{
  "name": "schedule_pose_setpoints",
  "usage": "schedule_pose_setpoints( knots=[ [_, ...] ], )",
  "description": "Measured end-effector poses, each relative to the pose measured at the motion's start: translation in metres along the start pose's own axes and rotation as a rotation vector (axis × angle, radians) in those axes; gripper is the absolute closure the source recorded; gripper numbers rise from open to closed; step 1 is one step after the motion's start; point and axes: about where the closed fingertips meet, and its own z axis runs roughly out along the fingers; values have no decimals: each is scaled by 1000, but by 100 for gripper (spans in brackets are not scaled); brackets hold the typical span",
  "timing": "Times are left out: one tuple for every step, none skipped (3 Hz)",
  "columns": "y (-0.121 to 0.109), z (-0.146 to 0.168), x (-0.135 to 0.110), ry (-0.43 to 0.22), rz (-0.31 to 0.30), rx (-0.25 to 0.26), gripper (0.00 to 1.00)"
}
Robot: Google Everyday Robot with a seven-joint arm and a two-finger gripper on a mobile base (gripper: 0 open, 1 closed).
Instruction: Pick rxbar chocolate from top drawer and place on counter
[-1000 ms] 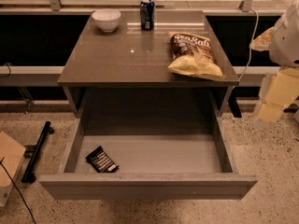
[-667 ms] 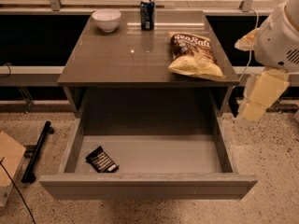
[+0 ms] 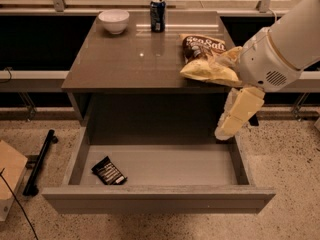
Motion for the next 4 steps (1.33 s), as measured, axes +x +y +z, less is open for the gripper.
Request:
schedule_pose_setpoints(
  knots=[
    [0,0,0,-1,0,0,0],
    [2,27,-12,-73,1,-24,0],
    [2,57,-28,-144,-35,-58,0],
    [1,100,-44,-218,-67,-118,0]
  ],
)
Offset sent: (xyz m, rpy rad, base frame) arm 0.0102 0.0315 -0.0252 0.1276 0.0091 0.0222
